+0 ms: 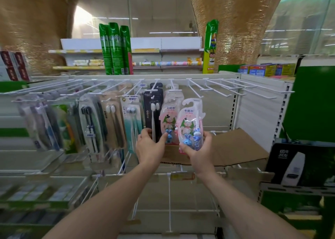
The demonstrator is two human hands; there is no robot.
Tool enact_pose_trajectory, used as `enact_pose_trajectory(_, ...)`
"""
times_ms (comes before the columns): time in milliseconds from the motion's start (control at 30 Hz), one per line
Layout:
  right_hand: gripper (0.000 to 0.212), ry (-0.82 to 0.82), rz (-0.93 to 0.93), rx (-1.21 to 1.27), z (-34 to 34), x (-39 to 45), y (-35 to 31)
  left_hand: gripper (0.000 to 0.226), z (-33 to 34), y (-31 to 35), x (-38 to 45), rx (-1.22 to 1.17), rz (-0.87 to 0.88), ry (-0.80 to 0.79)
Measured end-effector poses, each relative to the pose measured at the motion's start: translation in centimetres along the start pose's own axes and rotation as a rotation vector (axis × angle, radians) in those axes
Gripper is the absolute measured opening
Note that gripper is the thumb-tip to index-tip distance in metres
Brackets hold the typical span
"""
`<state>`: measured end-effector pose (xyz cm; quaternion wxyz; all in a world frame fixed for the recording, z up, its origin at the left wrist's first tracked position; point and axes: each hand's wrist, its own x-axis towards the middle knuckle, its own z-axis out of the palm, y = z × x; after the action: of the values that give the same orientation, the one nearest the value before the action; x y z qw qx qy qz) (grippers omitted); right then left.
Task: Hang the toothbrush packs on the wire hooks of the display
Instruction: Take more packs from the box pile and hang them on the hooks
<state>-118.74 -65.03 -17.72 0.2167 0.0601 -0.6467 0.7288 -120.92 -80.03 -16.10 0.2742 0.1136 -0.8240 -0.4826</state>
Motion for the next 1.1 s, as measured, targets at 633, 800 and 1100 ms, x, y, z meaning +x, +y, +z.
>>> enact_pose_trajectory(633, 0.071, -0.026, -0.050, -0.404, 4.2, 2.4, -0.1, 0.035, -1.7, -0.7, 0.9, 0.049, 0.107, 0.033)
enact_pose_trajectory(800, 0.074, -0.014, -0.027, -0.469, 5.4, 2.5, 0.5, 0.036, -2.7, -1.4, 1.6, 0.062, 0.081, 0.049)
enact_pose_trajectory(1100, 0.102, 0.101, -0.039, -0.730, 5.6, 1.2, 1.0, 0.041, -4.1, -2.0, 1.4, 0.114, 0.160, 0.022)
